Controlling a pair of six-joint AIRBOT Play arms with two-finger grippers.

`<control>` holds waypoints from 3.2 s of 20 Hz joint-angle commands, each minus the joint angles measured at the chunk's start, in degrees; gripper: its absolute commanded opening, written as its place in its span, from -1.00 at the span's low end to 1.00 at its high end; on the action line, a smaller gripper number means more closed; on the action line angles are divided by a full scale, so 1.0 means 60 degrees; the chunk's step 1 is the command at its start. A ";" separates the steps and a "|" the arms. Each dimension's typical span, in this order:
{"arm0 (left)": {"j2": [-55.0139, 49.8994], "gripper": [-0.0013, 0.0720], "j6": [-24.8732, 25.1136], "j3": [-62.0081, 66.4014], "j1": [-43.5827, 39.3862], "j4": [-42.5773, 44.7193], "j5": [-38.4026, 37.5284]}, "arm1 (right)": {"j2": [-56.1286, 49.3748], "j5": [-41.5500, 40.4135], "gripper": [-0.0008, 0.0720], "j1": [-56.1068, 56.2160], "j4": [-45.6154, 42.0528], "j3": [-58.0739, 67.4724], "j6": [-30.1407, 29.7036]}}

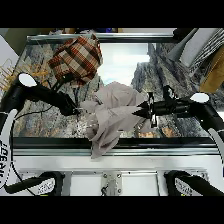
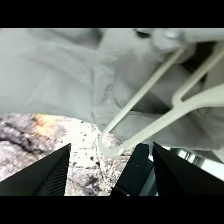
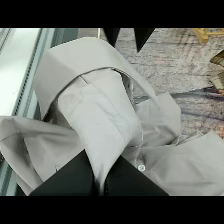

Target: Fold the clothes and pants, and hang the long-sleeved shirts on hangers.

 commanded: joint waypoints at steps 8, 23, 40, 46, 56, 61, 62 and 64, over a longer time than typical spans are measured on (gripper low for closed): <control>0.0346 0.43 -0.3952 0.0612 0.2532 -0.0011 -0.0040 | 0.0135 0.0004 -0.96 -0.0044 0.2721 0.0004 0.0248; 0.5049 0.43 -1.0455 -0.4849 0.3599 -0.0328 0.2331 | 0.1082 -0.0820 -0.96 -0.0040 0.3246 0.0000 0.0951; 0.3220 0.43 -1.1016 -0.8426 -0.0627 -0.8440 0.7209 | 0.1293 -0.0812 -0.96 -0.0044 0.3246 0.0000 0.1045; 0.2426 0.43 -1.0681 -0.8415 -0.1625 -0.9395 0.7377 | 0.1293 -0.0816 -0.96 -0.0044 0.3246 0.0000 0.1045; 0.2433 -0.93 -1.0127 -0.8080 -0.1599 -0.9490 0.7530 | 0.1432 -0.0885 -0.96 -0.0044 0.3242 0.0011 0.1220; 0.2601 -0.93 -0.9566 -0.8080 -0.0193 -0.9468 0.6940 | 0.2320 -0.1290 -0.96 -0.0805 0.2969 0.0011 0.2288; 0.2736 -0.93 -0.9559 -0.8080 0.0022 -0.9398 0.6951 | 0.2492 -0.1286 -0.96 -0.1038 0.2892 0.0011 0.2499; 0.2969 -0.93 -0.9573 -0.8069 0.0368 -0.8998 0.6940 | 0.2845 -0.1268 -0.96 -0.1359 0.2517 0.0011 0.2849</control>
